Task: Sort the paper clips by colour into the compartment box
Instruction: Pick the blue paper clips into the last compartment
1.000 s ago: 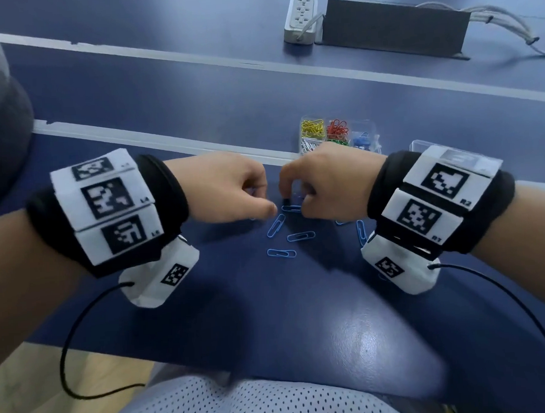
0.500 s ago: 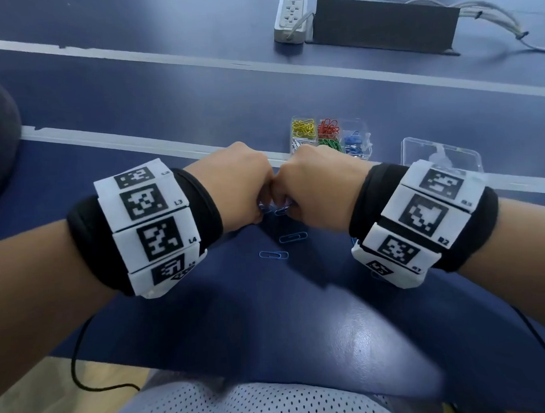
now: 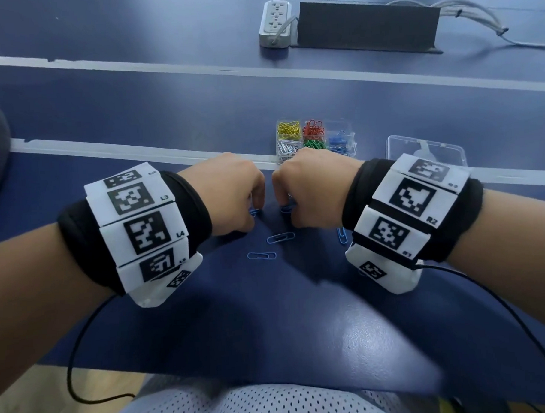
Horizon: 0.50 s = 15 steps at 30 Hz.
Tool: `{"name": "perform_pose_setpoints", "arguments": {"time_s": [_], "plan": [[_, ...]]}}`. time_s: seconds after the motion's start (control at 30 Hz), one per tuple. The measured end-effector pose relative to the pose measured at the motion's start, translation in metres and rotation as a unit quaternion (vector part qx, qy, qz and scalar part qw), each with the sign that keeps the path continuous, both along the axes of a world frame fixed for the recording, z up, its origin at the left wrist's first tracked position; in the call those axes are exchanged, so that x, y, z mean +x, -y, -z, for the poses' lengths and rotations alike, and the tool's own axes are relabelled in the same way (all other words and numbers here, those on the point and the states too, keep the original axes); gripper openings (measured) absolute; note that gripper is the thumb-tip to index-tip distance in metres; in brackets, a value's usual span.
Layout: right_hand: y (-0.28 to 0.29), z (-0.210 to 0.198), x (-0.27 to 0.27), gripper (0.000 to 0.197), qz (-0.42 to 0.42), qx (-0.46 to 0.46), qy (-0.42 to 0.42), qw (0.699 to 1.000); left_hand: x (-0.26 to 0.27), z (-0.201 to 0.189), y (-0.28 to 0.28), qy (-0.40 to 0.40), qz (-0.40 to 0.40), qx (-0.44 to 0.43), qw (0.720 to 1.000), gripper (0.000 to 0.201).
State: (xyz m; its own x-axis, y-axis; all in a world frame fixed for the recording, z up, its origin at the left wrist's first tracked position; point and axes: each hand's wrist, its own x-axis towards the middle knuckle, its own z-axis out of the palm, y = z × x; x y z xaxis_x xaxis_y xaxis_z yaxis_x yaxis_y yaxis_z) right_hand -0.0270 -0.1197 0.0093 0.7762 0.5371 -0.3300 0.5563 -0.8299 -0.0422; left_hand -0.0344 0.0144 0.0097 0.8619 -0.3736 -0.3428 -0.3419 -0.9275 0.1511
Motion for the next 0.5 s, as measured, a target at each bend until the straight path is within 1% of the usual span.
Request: {"name": "perform_pose_setpoints", "arguments": {"time_s": [0.1,0.27,0.4,0.5], "plan": [[0.003,0.003,0.004,0.023,0.02,0.028,-0.022,0.999,0.002,0.001,-0.001,-0.021,-0.018,-0.021,0.999,0.017],[0.011,-0.001,0.008,0.019,0.062,0.054,-0.037,0.996,0.006,0.002,-0.003,-0.033,-0.033,-0.029,0.999,0.014],[0.027,-0.018,0.024,0.012,0.145,0.107,-0.031,0.983,0.01,-0.005,0.001,-0.028,-0.026,-0.032,0.999,0.012],[0.043,-0.03,0.049,0.007,0.217,0.127,-0.01,0.968,0.017,-0.01,0.013,-0.002,-0.002,-0.055,0.998,0.014]]}}
